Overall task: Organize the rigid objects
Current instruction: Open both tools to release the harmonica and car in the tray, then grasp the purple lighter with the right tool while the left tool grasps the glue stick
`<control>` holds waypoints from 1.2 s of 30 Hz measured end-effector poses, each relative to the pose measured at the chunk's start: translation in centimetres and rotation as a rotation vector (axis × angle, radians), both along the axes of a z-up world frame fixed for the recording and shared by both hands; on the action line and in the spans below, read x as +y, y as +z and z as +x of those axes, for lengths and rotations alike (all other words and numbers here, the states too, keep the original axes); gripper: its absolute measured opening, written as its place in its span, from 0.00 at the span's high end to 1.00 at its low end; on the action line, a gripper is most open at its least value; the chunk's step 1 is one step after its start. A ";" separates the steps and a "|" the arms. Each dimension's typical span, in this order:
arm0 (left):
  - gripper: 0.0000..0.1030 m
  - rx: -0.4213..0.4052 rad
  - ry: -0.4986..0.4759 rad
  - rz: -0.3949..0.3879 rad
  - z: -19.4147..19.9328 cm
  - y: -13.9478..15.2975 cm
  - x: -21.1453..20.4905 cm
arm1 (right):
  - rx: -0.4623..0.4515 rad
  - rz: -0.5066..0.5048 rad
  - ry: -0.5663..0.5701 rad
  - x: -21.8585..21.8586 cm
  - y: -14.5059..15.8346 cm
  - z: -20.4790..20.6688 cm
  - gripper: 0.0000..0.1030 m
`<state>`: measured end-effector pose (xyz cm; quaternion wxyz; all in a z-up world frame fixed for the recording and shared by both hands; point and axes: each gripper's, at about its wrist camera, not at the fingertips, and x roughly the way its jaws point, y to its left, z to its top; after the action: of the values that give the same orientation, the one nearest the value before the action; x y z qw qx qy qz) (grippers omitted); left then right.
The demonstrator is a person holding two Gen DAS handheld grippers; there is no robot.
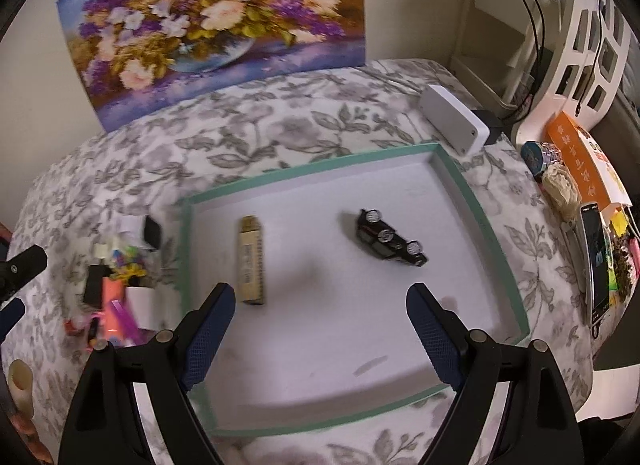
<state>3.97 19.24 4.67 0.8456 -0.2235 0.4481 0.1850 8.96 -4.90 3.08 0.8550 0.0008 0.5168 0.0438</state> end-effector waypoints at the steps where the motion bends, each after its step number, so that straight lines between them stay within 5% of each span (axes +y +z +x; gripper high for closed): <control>1: 0.00 0.002 0.009 0.019 -0.4 0.4 0.4 | -0.001 0.009 0.005 0.4 0.3 -0.3 0.15; 9: 0.00 0.024 0.063 0.057 -3.8 1.4 4.1 | 0.022 0.021 0.088 4.5 0.3 -2.3 0.15; 14: 0.00 0.038 0.108 0.015 -6.0 1.0 6.7 | 0.033 0.041 0.145 6.9 0.1 -3.3 0.15; 25: 0.00 0.129 0.156 -0.053 -6.8 -1.8 9.9 | 0.136 0.075 0.260 12.8 -3.0 -4.5 0.15; 32: 0.00 0.200 0.151 -0.080 -6.3 -4.4 11.0 | 0.166 0.083 0.234 13.5 -4.9 -3.3 0.15; 36: 0.00 0.215 0.147 -0.135 -5.6 -5.7 11.3 | 0.179 0.071 0.225 13.5 -5.8 -2.5 0.28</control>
<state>-1.61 30.54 -1.02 0.7600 -0.2911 0.5299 0.2385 6.50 8.59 -2.76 0.7947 -0.0233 0.5858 0.1575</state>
